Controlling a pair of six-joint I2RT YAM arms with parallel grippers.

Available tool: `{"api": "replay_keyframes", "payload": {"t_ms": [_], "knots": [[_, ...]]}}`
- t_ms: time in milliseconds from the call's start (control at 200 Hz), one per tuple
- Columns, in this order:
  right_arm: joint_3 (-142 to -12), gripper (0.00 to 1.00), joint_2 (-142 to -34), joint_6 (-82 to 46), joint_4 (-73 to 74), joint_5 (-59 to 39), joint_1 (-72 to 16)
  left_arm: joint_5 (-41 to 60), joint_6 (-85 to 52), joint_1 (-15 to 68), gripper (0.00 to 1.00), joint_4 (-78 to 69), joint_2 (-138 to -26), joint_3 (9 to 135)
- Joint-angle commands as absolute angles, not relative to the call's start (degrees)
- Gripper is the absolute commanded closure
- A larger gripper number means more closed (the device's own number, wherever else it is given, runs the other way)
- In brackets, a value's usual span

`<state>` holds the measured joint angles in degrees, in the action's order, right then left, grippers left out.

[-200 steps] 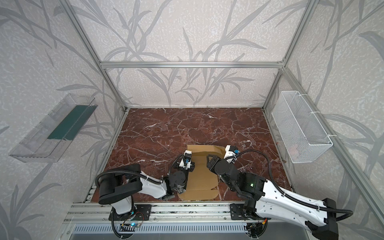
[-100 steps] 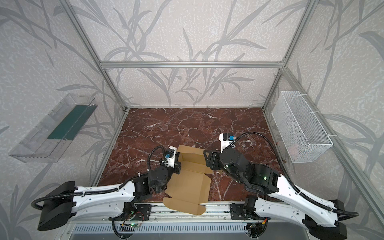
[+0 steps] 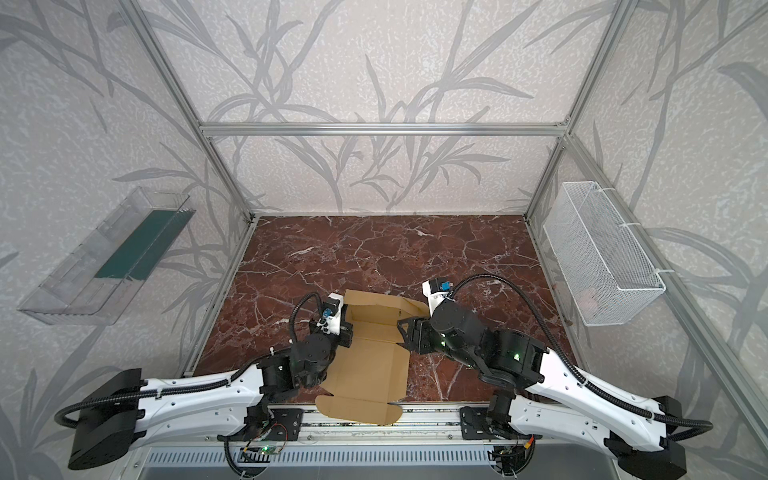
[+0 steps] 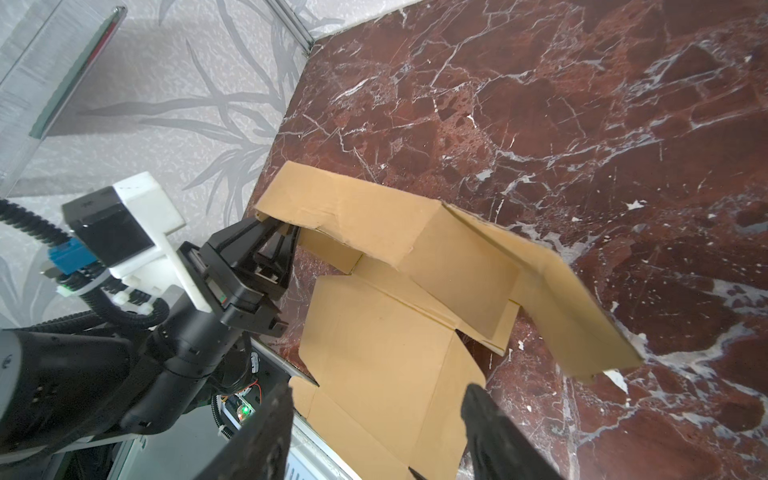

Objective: Fold the paper box

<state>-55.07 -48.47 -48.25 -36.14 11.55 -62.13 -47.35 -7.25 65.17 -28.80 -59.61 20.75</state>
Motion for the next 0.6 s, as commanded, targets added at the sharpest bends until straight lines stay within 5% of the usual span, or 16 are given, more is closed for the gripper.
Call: {"api": "replay_keyframes", "payload": {"t_ms": [0, 280, 595], "knots": [[-54.4, 0.35, -49.4, -47.2, -33.1, 8.4, -60.3, -46.7, -7.4, 64.9, 1.00, -37.7, -62.3, 18.3], [-51.8, 0.36, -51.3, -47.1, -29.5, -2.9, -49.1, -48.1, -4.5, 65.0, 1.00, -52.9, -68.2, 14.2], [-49.5, 0.38, -58.2, -49.4, -21.8, -9.4, -48.0, -47.9, -6.2, 65.1, 1.00, -57.1, -71.1, 11.8]]}}
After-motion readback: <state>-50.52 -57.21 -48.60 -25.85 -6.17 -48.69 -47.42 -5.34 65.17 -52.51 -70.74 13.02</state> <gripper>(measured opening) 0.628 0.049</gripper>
